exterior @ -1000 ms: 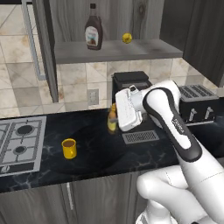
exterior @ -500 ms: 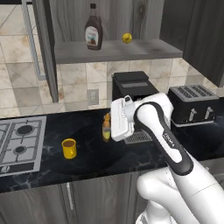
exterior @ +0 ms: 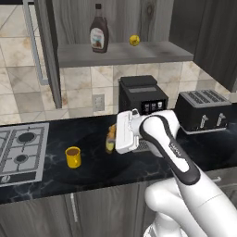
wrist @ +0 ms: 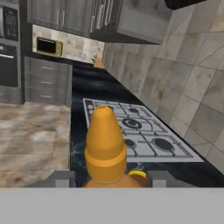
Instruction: Pick the syrup bottle and honey bottle from the cabinet and place them next to the mug.
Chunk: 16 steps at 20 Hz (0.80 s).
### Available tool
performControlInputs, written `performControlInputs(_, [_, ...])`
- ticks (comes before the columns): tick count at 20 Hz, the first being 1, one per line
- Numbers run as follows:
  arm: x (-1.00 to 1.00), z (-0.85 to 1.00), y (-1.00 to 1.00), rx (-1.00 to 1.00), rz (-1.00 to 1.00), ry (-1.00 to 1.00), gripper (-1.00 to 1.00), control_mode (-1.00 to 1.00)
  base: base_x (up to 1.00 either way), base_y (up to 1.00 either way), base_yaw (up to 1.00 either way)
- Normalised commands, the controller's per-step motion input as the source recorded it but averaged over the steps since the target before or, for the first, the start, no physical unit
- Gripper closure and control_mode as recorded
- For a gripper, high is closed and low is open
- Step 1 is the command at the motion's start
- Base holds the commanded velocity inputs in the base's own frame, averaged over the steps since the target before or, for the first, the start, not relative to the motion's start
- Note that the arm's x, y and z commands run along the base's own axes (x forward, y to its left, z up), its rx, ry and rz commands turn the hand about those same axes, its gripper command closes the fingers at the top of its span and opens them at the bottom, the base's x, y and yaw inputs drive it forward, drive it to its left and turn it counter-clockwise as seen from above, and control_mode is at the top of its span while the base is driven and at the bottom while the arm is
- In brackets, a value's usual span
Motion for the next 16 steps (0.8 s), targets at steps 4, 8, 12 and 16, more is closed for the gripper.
performControlInputs(4, [0.22, 0.00, 0.00, 0.00, 0.00, 0.07, 1.00, -1.00, 0.00, 0.00, 0.00])
performControlInputs(8, [0.33, -0.18, 0.00, 0.00, 0.01, 0.25, 1.00, -1.00, 0.00, 0.00, 0.00])
performControlInputs(12, [0.39, -0.21, 0.00, 0.00, 0.05, 0.28, 1.00, -1.00, 0.00, 0.00, 0.00])
performControlInputs(16, [0.31, -0.40, 0.03, 0.00, 0.01, 0.00, 1.00, -1.00, 0.00, 0.00, 0.00])
